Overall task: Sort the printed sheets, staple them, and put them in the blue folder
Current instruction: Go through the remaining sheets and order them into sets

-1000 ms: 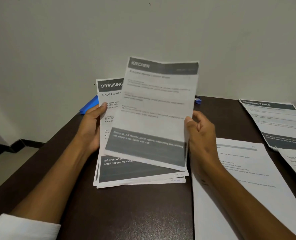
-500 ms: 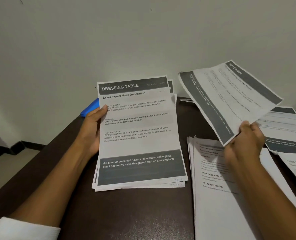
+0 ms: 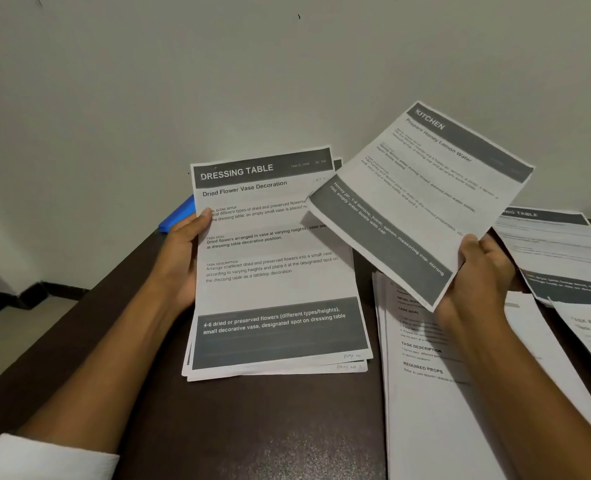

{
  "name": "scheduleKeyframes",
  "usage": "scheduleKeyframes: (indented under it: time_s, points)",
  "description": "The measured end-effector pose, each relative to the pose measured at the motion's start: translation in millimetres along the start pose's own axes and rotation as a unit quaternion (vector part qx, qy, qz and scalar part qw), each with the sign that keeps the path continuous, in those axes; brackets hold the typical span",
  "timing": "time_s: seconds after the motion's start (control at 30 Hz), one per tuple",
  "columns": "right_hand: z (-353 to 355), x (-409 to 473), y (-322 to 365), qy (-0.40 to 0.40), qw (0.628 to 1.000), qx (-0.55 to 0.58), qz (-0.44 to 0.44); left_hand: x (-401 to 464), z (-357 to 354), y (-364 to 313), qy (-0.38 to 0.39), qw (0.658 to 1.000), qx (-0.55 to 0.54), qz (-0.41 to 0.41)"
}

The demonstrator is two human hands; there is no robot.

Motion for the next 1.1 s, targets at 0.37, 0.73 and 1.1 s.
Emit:
scheduleKeyframes:
  time_s: [0.37, 0.73, 1.1]
  points:
    - [-2, 6, -5, 0.028, 0.999, -0.030, 0.009, 3, 3, 2, 0.004, 1.000, -0.003, 0.006]
    - [-12, -1, -8, 0.075, 0.996, -0.020, -0.041, 6, 6, 3, -0.002, 1.000, 0.003, 0.004]
    - [-17, -8, -10, 0.124, 0.990, -0.008, -0.060, 2, 3, 2, 0.002, 1.000, 0.005, 0.003]
Point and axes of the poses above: each hand's wrist, its own x-axis towards the middle knuckle, its own z-axis out of the back of the hand, y = z × x, the point moved 6 cm from there along x, towards the middle knuckle
